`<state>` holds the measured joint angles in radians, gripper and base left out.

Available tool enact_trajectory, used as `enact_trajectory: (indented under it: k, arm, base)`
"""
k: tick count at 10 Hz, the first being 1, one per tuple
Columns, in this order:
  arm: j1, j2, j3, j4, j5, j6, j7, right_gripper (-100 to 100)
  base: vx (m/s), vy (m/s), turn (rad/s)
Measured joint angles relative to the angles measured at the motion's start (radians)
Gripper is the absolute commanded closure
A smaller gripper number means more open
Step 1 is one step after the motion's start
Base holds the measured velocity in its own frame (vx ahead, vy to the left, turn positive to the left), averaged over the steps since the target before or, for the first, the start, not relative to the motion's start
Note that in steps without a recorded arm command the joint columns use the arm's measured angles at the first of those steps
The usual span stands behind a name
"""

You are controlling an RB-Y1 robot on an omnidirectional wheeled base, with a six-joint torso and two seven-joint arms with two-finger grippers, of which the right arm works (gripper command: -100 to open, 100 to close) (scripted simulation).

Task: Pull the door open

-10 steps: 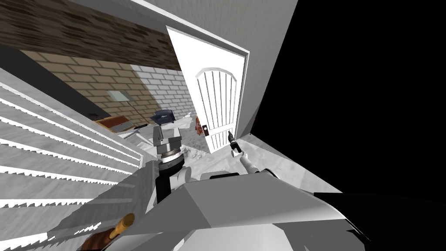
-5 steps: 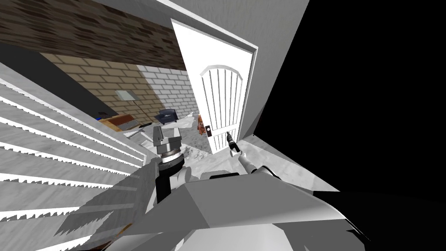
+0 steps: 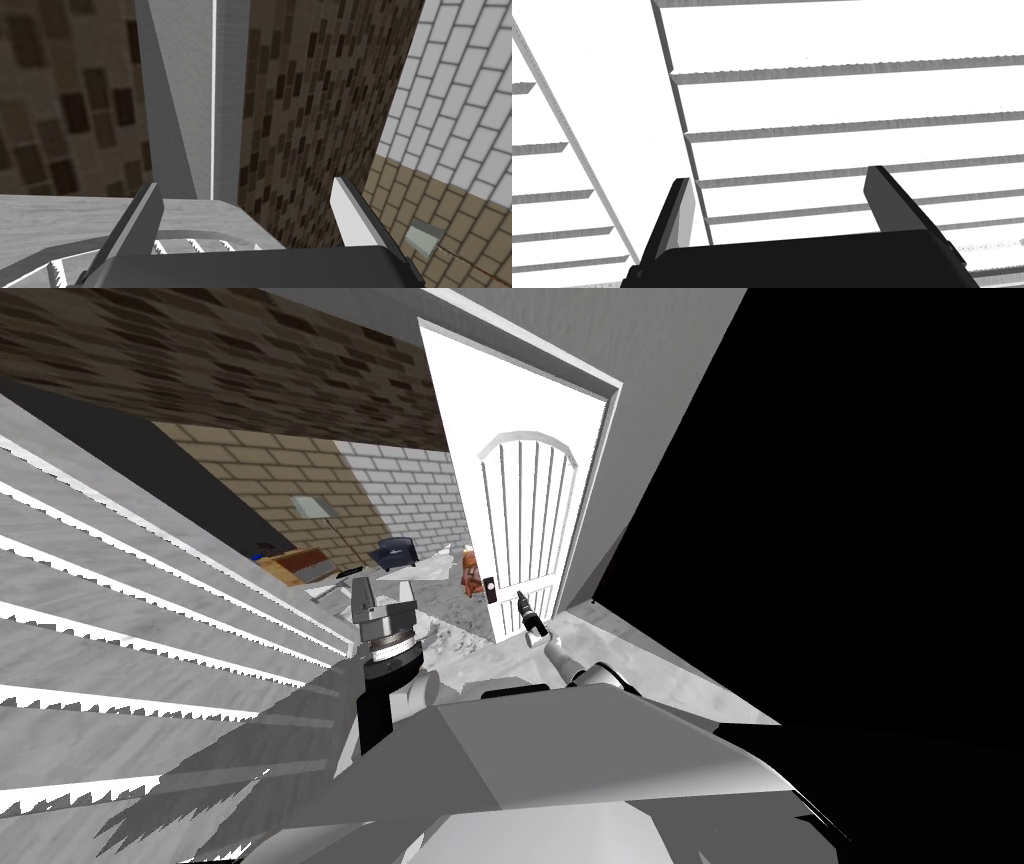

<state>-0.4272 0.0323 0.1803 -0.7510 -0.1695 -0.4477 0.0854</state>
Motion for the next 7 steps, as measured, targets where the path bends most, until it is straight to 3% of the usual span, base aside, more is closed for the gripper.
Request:
enact_trajectory:
  k: [3,4,7]
  arm:
    - [-0.021,0.012,0.004,0.032,-0.001,0.002,0.003,-100]
    - [-0.030,0.014,0.005,0.045,-0.002,0.001,0.002,-100]
    - [-0.035,0.008,0.005,0.052,-0.002,-0.001,0.003,-100]
  base:
    - [0.040,0.221,0.098]
    - [0.006,0.107,0.010]
    - [-0.110,-0.161,-0.045]
